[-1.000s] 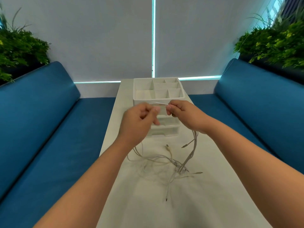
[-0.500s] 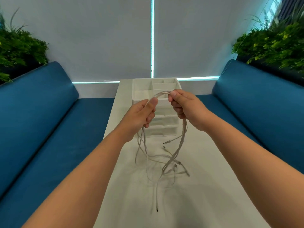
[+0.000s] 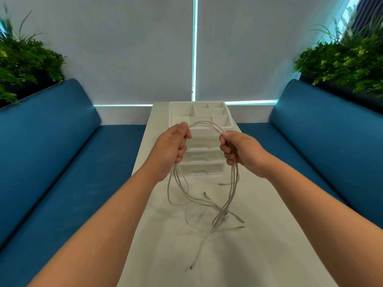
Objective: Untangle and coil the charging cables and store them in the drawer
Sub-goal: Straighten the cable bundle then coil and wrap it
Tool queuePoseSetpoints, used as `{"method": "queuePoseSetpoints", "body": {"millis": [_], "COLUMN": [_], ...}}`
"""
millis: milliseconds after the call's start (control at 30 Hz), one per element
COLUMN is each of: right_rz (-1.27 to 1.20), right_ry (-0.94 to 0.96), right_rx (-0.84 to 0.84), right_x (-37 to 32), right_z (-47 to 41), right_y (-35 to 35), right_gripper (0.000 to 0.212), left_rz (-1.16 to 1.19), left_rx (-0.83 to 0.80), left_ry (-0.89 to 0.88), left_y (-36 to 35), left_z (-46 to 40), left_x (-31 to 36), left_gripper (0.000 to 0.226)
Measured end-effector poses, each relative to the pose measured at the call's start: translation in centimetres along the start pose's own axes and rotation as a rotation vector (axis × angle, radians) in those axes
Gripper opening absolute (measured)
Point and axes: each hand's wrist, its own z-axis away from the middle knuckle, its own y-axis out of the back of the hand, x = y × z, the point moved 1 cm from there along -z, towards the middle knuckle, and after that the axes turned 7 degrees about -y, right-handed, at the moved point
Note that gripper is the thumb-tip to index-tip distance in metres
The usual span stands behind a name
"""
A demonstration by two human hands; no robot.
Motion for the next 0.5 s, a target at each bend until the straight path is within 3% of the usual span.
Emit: {"method": "queuePoseSetpoints", "body": {"millis": [100,233,367,500], "right_rz": [0.014,0.407,0.719,0.937], "right_ry": [-0.063,-0.062,0.095,0.137], "right_rx": [0.005,0.092,0.137,0.085], "right_x": [0.4,-0.2,-3.4,-6.3], "right_z": [0.3,0.5,0.5,-0.4], "right_y": [-0.3,0.2,-1.0,-2.8], "right_gripper": [0.036,0.032,0.071,0.033], "left_rz": [-0.015,-0.142,-0.273,-0.255], "left_rx": [-0.027,-0.108,-0.183,-0.185], "left_ry": [-0.005,0.004,-0.018,-0.027], "left_y": [-0.1,0.1,-0.3,-1.2], "left_z": [-0.2,-0.4,-0.8,-1.6], "left_x": [0.1,0.4,1.1,2.3], "left_gripper": [0.033,0.035,0.037,0.036]}}
